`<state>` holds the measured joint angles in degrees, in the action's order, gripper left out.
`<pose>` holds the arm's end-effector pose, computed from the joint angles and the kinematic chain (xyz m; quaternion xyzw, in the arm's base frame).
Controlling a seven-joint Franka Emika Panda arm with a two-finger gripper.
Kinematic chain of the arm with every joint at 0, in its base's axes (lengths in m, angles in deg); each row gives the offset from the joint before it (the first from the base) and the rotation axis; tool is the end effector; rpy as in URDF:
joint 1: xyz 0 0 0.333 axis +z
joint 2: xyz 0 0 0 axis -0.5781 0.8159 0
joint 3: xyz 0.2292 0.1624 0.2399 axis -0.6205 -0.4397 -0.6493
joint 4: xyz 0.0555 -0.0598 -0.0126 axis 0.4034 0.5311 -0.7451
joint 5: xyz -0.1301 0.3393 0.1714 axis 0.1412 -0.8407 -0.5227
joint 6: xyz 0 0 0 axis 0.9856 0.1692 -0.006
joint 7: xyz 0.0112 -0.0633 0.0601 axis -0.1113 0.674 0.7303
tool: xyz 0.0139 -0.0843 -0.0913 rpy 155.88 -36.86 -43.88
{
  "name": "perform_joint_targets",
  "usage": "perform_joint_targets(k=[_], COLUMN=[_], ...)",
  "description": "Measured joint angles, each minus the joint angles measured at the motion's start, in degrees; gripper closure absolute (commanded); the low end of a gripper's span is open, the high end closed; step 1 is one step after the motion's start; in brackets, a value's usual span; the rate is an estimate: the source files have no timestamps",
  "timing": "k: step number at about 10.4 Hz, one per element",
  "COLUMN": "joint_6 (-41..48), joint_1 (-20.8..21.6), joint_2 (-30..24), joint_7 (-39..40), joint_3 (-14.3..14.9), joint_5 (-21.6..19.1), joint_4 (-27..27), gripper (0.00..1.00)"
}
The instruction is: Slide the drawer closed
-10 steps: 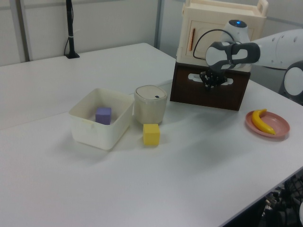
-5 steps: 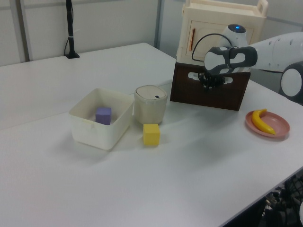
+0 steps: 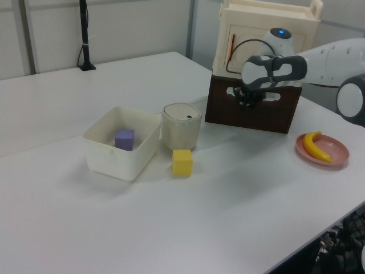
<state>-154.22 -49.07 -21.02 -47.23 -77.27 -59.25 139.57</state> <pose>0.7411 -0.1951 0.4346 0.9405 -0.2787 0.1941 0.0063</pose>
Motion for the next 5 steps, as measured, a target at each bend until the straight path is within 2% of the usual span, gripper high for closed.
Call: perform_joint_targets(k=[3, 5], joint_6=[7.4, 14.3], joint_1=[7.0, 10.9], joint_2=[-0.5, -2.6], joint_7=[0.1, 0.1], joint_3=[-0.2, -0.3], joint_5=[0.7, 0.8], joint_4=[-1.0, -2.1], gripper=[1.00, 1.00])
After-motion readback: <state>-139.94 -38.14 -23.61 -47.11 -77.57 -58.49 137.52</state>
